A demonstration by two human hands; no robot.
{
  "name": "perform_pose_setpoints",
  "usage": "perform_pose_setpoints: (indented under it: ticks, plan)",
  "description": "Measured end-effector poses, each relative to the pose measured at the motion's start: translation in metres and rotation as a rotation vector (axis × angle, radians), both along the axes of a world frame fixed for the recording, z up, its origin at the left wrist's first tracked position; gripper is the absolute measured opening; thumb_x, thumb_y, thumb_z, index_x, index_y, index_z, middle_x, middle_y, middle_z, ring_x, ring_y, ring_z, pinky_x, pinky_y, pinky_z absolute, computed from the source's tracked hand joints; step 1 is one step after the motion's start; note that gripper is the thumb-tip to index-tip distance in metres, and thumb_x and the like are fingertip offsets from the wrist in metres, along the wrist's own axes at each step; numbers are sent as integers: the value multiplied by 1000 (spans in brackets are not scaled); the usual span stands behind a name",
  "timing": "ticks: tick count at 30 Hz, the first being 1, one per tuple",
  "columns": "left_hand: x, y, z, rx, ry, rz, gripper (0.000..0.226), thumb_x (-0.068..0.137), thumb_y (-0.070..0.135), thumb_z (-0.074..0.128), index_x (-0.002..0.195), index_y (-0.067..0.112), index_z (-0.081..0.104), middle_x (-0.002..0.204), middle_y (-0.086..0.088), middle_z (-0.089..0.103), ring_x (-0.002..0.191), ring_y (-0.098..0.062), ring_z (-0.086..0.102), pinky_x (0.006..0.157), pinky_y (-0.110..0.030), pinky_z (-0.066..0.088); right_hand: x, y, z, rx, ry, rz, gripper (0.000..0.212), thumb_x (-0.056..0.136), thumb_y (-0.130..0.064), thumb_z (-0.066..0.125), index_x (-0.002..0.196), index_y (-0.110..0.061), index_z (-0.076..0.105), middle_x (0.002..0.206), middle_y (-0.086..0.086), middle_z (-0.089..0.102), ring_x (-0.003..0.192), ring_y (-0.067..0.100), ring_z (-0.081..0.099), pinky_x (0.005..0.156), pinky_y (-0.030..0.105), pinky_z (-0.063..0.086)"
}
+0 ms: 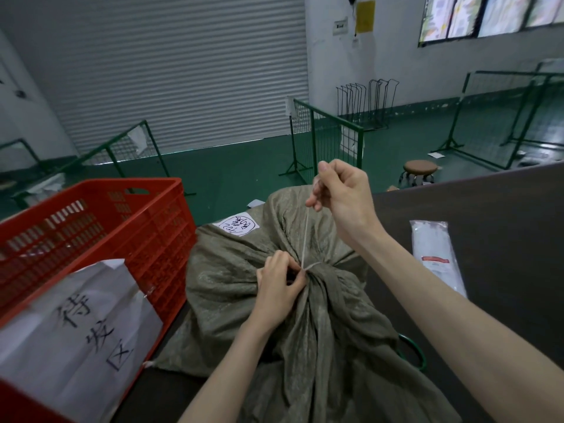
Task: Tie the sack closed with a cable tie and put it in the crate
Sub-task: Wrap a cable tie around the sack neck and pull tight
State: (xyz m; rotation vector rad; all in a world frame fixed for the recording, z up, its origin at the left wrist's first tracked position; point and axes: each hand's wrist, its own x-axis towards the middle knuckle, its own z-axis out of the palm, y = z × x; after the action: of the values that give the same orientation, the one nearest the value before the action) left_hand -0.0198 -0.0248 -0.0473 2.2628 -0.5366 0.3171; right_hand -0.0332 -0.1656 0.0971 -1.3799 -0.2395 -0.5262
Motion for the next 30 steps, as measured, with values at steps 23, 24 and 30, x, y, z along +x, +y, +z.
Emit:
perform_pose_setpoints:
  ticks: [23, 24, 30]
  plan:
    - [-7, -6, 3, -19, -54, 57, 24, 91, 41, 41, 73, 29, 50, 78, 7, 56, 85, -15, 54, 80, -36, 30, 2, 2, 10, -516, -100, -151, 39, 96, -24, 50, 68, 3, 50, 56, 20, 60, 42, 17, 57, 44, 27, 43]
    - [-8, -6, 3, -62, -54, 57, 28, 91, 42, 35, 71, 30, 50, 78, 5, 58, 84, -15, 56, 81, -40, 34, 2, 0, 9, -565, -93, -157, 42, 96, -26, 49, 69, 5, 50, 58, 19, 60, 42, 16, 57, 44, 27, 43]
    - [-18, 0, 3, -292, -30, 12, 32, 97, 20, 39, 86, 11, 68, 81, 3, 66, 79, -3, 57, 81, -32, 44, -3, -19, -11, -565, -27, -105, 47, 97, -35, 44, 73, 5, 53, 65, 20, 60, 49, 20, 58, 46, 22, 42]
